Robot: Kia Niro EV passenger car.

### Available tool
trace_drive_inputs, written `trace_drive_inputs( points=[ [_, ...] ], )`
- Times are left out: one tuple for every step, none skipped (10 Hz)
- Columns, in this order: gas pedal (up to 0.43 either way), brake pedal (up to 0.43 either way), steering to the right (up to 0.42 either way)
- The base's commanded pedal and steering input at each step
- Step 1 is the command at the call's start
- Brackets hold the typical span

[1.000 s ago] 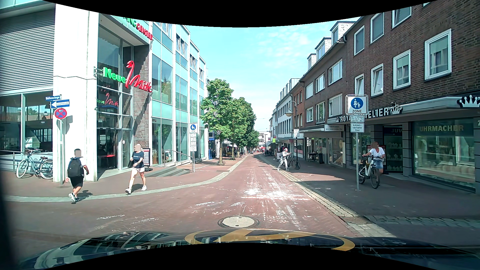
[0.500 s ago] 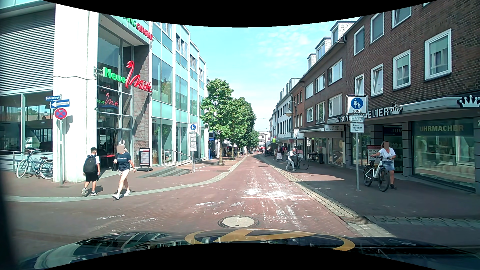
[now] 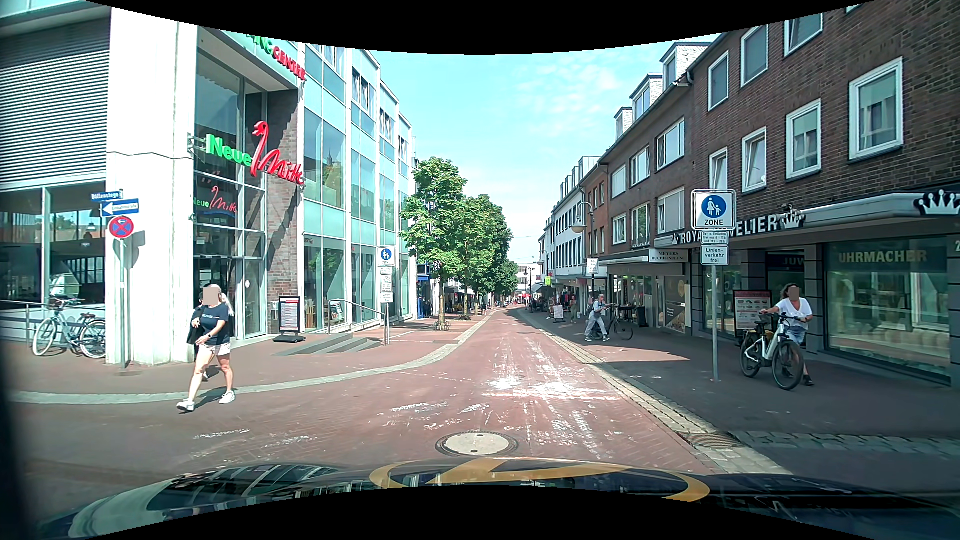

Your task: Follow the waypoints while adhering to traffic rules and regulations

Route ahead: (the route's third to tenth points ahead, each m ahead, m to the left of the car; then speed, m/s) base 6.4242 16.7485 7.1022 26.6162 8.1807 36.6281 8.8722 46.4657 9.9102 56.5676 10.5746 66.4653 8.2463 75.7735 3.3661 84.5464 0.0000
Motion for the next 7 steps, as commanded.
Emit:
trace_drive_inputs(
  points=[
    [0.0, 0.207, -0.055],
    [0.0, 0.207, -0.055],
    [0.0, 0.201, -0.055],
    [0.0, 0.195, -0.055],
    [0.0, 0.189, -0.055],
    [0.0, 0.183, -0.055],
    [0.0, 0.171, -0.055]
  ],
)
